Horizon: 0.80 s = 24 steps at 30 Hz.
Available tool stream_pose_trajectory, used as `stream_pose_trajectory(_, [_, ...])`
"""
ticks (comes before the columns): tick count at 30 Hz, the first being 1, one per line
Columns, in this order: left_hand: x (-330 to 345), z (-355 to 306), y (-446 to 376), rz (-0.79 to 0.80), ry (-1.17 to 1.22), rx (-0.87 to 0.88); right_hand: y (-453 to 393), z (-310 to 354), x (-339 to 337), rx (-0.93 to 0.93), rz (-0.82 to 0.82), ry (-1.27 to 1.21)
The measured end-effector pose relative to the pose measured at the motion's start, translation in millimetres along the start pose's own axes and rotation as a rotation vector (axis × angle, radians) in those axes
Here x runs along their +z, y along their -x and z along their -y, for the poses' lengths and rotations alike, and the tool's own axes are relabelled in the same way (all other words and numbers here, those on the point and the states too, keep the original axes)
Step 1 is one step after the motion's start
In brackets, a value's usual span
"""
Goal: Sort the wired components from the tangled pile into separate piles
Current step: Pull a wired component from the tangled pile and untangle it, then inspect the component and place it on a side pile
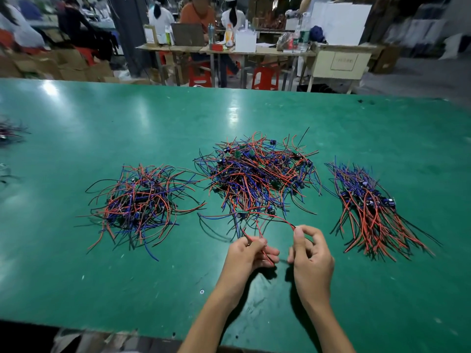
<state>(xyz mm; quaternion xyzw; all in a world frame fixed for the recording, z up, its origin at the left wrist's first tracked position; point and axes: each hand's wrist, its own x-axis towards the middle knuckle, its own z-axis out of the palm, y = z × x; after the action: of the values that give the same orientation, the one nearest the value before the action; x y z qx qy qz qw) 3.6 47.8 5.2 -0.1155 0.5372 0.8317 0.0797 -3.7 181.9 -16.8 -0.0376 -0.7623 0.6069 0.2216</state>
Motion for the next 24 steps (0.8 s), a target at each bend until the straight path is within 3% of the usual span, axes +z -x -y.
stream_pose_trajectory(7, [5.7,14.9,16.4,-0.145,-0.277,0.181,-0.3,1.7,1.1,0.016,-0.060,0.006])
stream_pose_trajectory(10, [6.3,16.0,18.5,-0.135,-0.379,0.242,-0.5,4.9,-0.2,0.020,-0.105,-0.039])
stream_pose_trajectory(14, [2.1,13.8,17.8,-0.069,-0.346,0.214,0.1,5.5,-1.0,0.014,-0.116,-0.076])
stream_pose_trajectory(18, [2.2,16.7,16.7,-0.076,-0.393,0.237,1.3,7.7,-0.2,-0.005,0.052,-0.063])
stream_pose_trajectory(24, [2.5,21.0,13.4,-0.108,-0.393,0.256,10.2,10.8,3.2,-0.243,0.309,0.215])
